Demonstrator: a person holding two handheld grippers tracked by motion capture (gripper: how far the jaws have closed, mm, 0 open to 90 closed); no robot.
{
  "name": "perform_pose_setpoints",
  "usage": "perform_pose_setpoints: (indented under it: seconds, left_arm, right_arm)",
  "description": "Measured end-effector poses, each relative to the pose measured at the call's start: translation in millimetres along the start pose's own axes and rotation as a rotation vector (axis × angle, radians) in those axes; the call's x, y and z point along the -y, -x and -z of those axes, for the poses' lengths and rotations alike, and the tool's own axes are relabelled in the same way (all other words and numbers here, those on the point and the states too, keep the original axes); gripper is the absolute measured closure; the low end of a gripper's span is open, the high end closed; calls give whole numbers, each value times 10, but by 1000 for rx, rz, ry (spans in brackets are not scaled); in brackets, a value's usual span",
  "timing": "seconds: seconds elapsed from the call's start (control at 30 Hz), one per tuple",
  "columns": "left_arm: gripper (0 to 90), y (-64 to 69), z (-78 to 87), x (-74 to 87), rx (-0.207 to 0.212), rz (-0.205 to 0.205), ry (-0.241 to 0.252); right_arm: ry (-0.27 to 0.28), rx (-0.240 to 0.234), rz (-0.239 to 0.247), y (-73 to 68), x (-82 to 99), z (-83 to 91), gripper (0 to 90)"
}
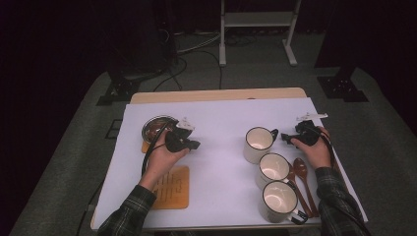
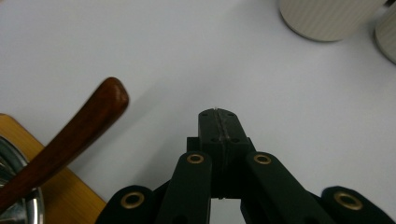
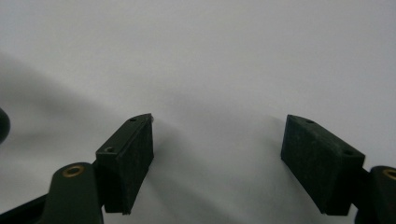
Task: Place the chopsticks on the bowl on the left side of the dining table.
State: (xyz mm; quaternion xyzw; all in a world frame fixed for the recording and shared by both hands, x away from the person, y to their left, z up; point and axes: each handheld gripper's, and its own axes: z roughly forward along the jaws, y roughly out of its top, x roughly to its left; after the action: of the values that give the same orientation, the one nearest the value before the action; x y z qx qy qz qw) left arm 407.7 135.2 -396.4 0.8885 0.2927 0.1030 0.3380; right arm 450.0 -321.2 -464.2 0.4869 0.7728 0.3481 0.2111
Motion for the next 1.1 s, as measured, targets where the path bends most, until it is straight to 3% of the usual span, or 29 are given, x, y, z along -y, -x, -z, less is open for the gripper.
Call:
perform_pose_setpoints:
  seconds: [0.63, 1.1]
  left_arm:
    - [900, -283, -33, -75, -25, 38, 8]
    - [900, -500, -98, -146, -45, 91, 14]
  right_arm:
    - [0, -1, 0, 2, 1, 0, 236]
    - [1, -1, 0, 3, 2, 0, 236]
